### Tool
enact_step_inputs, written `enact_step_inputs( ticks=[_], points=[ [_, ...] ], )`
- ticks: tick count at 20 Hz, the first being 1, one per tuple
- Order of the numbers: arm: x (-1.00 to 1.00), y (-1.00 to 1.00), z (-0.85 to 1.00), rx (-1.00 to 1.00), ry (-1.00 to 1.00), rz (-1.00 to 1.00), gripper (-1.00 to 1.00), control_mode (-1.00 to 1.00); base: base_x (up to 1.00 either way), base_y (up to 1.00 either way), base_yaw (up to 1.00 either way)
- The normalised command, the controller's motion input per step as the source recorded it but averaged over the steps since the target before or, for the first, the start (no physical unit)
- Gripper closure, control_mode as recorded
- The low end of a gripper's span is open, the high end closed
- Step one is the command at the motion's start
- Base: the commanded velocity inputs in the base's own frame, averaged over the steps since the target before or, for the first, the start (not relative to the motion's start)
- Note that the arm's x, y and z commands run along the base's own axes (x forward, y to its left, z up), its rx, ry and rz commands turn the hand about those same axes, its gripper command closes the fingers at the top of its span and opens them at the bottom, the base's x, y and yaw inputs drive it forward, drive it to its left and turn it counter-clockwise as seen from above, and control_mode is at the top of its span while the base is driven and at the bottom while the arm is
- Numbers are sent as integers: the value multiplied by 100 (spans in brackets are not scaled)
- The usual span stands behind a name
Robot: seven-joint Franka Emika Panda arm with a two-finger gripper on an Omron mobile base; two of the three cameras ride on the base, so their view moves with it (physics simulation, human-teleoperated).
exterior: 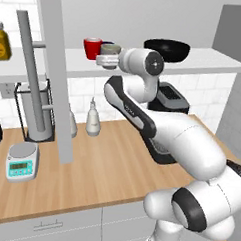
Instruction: Gather all objects into one cabinet and sort the glasses and bowls to opposite sides.
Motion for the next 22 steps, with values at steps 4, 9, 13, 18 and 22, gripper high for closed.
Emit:
enact_step_inputs(
  ticks=[4,9,13,18,22],
  points=[
    [48,33,0,-1,0,-2,100,-100,0,0,0],
    [40,12,-8,0,0,0,100,-100,0,0,0],
    [19,1,-14,0,0,0,100,-100,0,0,0],
    [-1,-1,-1,0,2,0,100,-100,0,0,0],
    [-19,-3,0,0,4,0,100,-100,0,0,0]
  ],
)
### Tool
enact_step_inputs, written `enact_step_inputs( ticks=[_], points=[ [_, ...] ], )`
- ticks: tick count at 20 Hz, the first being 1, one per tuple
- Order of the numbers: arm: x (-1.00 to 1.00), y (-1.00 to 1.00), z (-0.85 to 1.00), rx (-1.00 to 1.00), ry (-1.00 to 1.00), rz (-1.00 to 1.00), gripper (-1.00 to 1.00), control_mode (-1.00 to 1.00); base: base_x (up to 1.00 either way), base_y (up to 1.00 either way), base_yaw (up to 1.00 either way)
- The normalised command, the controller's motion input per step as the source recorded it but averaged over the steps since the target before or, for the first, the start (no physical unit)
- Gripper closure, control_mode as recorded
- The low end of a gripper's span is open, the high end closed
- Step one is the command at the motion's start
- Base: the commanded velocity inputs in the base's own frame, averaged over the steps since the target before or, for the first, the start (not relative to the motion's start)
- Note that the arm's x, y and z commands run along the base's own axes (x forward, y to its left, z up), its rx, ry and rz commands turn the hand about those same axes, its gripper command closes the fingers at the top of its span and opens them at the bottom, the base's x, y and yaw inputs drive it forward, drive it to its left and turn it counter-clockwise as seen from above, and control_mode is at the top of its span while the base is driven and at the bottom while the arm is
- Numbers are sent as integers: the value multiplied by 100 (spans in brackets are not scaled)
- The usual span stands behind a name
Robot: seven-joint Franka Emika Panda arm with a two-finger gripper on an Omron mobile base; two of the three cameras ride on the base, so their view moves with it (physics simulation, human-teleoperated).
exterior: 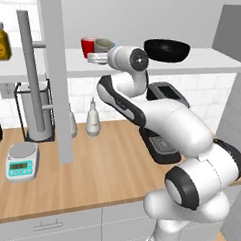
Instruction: Gather all objects into one cabinet and sort the glasses and bowls to opposite sides.
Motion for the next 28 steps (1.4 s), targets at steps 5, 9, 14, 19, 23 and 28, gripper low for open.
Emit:
enact_step_inputs(
  ticks=[5,9,14,19,23,28],
  points=[
    [-22,-11,0,0,6,0,100,-100,0,0,0],
    [-9,-10,0,0,15,0,100,-100,0,0,0],
    [0,-5,0,0,16,0,100,-100,0,0,0],
    [2,0,0,-1,13,0,100,-100,0,0,0],
    [0,0,0,-1,9,0,100,-100,0,0,0],
    [0,0,0,0,1,0,100,-100,0,0,0]
  ],
)
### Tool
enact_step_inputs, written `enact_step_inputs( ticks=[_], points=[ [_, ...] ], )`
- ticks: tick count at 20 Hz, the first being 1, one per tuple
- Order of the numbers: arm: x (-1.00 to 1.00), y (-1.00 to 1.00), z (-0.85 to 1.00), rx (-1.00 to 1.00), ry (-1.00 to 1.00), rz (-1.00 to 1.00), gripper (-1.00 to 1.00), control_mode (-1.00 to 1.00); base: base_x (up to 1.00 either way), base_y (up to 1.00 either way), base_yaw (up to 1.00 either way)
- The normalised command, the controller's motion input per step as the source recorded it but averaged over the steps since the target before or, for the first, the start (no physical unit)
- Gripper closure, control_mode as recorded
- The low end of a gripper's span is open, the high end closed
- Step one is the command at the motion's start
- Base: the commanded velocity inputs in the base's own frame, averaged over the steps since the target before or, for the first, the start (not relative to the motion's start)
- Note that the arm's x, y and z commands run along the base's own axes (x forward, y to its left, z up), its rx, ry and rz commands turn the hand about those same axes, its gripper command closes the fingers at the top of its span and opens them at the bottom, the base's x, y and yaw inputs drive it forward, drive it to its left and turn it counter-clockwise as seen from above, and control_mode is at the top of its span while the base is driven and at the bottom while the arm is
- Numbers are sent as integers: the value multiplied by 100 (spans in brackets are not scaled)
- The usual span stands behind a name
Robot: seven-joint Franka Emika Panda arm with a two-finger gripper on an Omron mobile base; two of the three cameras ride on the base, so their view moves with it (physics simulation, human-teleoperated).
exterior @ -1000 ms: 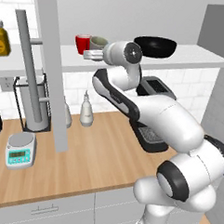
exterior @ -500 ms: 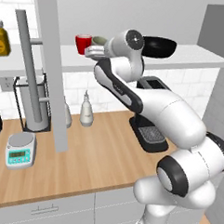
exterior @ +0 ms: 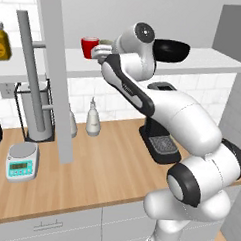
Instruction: Gather all objects into one cabinet and sort the glasses and bowls to opposite sides.
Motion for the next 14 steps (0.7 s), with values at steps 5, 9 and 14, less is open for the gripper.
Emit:
enact_step_inputs(
  ticks=[5,9,14],
  points=[
    [0,-4,-2,0,3,0,100,-100,0,0,0],
    [0,-1,-5,-2,0,0,100,-100,0,0,0],
    [0,0,0,0,0,0,100,-100,0,0,0]
  ],
)
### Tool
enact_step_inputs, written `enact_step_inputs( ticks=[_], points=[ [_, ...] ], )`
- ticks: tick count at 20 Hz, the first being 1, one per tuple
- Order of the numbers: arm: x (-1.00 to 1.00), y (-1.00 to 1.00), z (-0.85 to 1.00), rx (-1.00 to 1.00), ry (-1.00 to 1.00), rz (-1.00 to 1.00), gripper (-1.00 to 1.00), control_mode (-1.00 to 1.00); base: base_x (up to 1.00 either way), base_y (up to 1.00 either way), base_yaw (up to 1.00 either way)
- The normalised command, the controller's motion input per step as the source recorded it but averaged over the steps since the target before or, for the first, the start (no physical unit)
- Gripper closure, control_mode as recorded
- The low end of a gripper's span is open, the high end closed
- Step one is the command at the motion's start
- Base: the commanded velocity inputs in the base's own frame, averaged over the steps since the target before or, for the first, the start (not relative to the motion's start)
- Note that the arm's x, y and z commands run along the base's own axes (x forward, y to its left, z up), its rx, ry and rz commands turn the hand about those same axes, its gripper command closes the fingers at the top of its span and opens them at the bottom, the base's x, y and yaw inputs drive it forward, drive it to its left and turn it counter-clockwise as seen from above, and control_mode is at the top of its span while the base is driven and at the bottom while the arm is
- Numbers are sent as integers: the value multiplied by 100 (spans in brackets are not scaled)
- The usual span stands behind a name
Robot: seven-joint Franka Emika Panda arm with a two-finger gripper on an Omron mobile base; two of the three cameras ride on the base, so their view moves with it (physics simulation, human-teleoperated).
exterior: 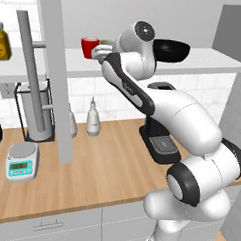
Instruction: Gather all objects into one cabinet and sort the glasses and bowls to opposite sides.
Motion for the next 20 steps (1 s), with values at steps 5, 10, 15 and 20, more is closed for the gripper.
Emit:
enact_step_inputs(
  ticks=[5,10,15,20],
  points=[
    [0,0,0,0,0,0,100,-100,0,0,0],
    [0,0,0,0,0,0,-100,-100,0,0,0],
    [0,0,0,0,0,0,-100,-100,0,0,0],
    [0,0,0,0,0,0,-100,-100,0,0,0]
  ],
)
